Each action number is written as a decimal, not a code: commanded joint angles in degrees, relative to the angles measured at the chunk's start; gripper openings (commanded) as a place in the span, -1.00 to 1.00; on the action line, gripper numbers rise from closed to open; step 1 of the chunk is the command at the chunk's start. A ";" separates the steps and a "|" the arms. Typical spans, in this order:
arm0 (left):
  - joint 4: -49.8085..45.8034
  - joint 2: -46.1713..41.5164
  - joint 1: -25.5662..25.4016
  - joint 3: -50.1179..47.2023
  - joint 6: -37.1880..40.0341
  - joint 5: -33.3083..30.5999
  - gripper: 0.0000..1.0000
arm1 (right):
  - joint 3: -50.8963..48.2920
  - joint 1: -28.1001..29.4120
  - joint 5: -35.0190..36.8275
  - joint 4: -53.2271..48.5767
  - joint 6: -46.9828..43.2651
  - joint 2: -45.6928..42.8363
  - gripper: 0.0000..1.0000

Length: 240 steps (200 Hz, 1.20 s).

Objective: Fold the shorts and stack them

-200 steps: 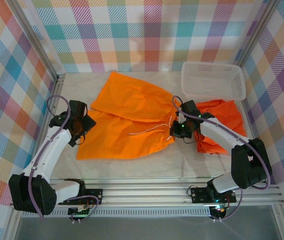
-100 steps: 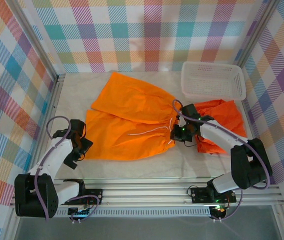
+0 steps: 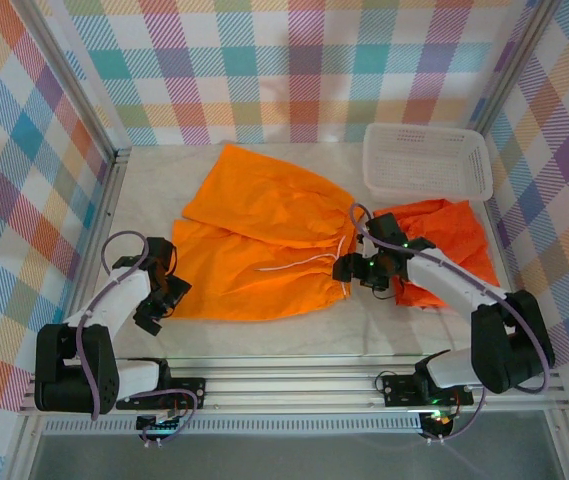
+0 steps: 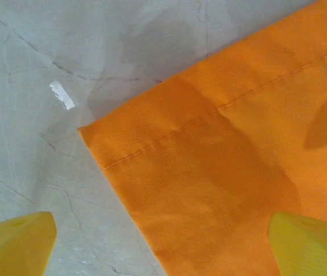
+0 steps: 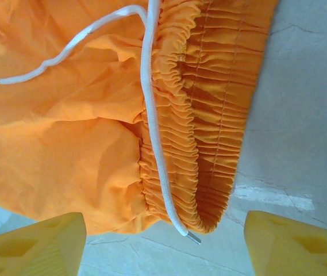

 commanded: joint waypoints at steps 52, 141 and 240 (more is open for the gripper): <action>-2.26 -1.23 0.53 1.18 1.54 1.62 0.88 | -2.09 0.22 3.27 -1.80 0.84 -2.22 0.52; 3.25 2.03 0.53 -1.11 1.46 4.40 0.73 | -1.51 2.30 0.68 -0.30 0.51 4.78 0.27; 6.66 7.03 0.53 -0.97 1.85 3.87 0.32 | 1.24 4.88 2.93 0.27 -0.54 10.95 -0.02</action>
